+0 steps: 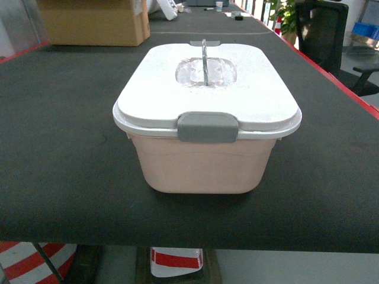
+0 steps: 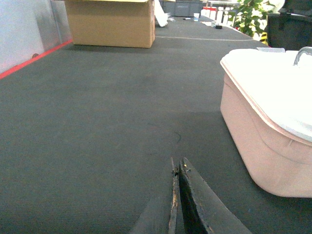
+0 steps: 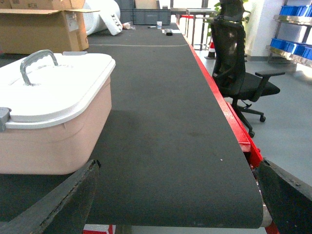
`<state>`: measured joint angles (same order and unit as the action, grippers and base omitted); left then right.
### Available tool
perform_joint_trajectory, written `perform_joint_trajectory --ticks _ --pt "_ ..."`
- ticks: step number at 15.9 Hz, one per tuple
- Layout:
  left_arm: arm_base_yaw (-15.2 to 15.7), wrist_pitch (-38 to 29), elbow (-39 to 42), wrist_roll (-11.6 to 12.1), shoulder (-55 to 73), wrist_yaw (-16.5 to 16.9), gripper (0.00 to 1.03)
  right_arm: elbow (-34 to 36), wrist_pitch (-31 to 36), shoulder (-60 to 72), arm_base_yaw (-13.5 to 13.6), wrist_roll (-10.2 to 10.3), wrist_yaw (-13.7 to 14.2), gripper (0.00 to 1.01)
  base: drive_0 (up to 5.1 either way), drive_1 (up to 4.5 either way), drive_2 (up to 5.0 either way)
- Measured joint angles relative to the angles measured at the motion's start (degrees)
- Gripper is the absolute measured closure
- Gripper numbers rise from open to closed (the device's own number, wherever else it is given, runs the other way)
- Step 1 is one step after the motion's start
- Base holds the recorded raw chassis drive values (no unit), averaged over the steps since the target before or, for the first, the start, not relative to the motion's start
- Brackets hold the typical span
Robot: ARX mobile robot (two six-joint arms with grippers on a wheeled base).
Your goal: Pick capacitor and pack into box
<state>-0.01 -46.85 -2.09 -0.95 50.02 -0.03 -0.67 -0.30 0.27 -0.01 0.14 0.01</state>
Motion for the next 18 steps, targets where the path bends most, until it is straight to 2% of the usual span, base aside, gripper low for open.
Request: perform_joint_trajectory --ticks 2,3,6,18 --pt "0.0 4.04 0.85 0.0 -5.11 0.0 1.01 0.0 0.0 0.0 0.0 0.0 0.0 0.03 0.0 0.0 0.0" --pt "0.0 13.03 1.29 0.0 -15.26 0.0 1.01 0.0 0.0 0.0 0.0 0.0 0.0 0.03 0.0 0.0 0.0" --pt "0.0 21.84 1.31 0.02 -24.85 0.0 1.01 0.0 0.0 0.0 0.0 0.0 0.0 0.03 0.0 0.0 0.0" --pt "0.0 32.39 1.33 0.0 -35.63 0.0 1.01 0.0 0.0 0.0 0.0 0.0 0.0 0.03 0.0 0.0 0.0"
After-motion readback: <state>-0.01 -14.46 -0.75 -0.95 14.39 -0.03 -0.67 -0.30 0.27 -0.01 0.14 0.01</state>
